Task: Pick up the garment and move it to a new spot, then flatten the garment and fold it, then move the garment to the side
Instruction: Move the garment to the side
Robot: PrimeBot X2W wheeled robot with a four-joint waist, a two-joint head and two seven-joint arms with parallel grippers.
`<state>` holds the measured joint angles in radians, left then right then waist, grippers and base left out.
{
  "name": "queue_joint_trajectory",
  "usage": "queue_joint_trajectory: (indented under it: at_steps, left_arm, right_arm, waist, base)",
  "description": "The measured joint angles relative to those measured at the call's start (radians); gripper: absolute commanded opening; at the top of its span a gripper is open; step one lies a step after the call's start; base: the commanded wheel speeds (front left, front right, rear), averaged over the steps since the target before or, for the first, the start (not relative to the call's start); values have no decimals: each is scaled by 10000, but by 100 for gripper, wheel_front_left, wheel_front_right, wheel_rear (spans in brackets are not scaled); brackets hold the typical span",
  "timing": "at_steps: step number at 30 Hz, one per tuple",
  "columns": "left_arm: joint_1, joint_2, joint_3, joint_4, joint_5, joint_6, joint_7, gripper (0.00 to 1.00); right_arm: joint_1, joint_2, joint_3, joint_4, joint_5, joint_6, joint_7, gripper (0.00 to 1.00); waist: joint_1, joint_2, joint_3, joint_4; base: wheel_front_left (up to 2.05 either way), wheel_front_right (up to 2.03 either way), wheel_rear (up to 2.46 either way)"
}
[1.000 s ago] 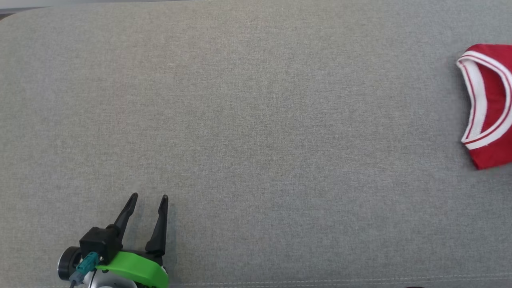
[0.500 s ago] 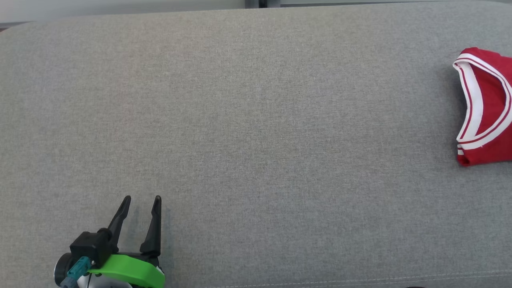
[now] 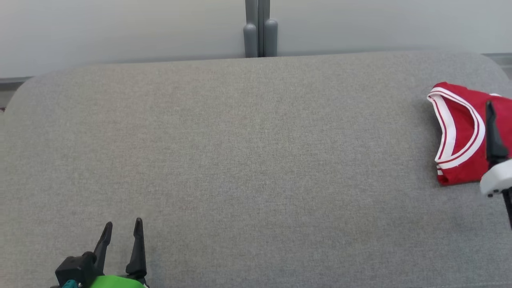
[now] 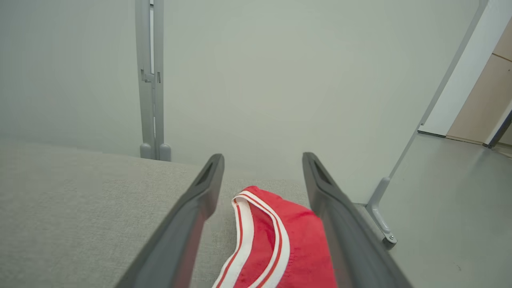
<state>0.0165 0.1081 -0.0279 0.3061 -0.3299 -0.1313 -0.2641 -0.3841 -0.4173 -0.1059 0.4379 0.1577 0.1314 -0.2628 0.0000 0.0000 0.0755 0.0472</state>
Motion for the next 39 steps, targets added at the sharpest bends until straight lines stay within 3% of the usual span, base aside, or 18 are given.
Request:
queue_joint_trajectory:
  at_steps: [7,12,18,24,39]
  left_arm:
    - [105,-261,690,920,569,-2,0,100]
    - [-3,-349,957,1279,951,0,0,100]
    - [-67,-430,545,1361,1028,0,0,100]
    - [17,-458,305,1363,932,0,0,100]
    - [227,-280,196,1248,828,0,0,100]
  right_arm:
    - [2601,1325,207,-1434,512,0,2,100]
    - [3938,2420,305,-1873,46,0,0,100]
    - [4797,3432,-226,-2433,-755,0,0,100]
    - [5327,3657,-407,-2489,-1609,0,0,100]
    - [5212,3670,-771,-2167,-1605,0,0,100]
  waist:
    - [0,0,-1008,138]
    - [0,0,-1318,273]
    - [0,0,-1410,363]
    - [0,0,-1514,323]
    - [0,0,-1650,581]
  base:
    - [0,0,0]
    - [0,0,0]
    - [0,0,0]
    - [0,0,0]
    - [0,0,0]
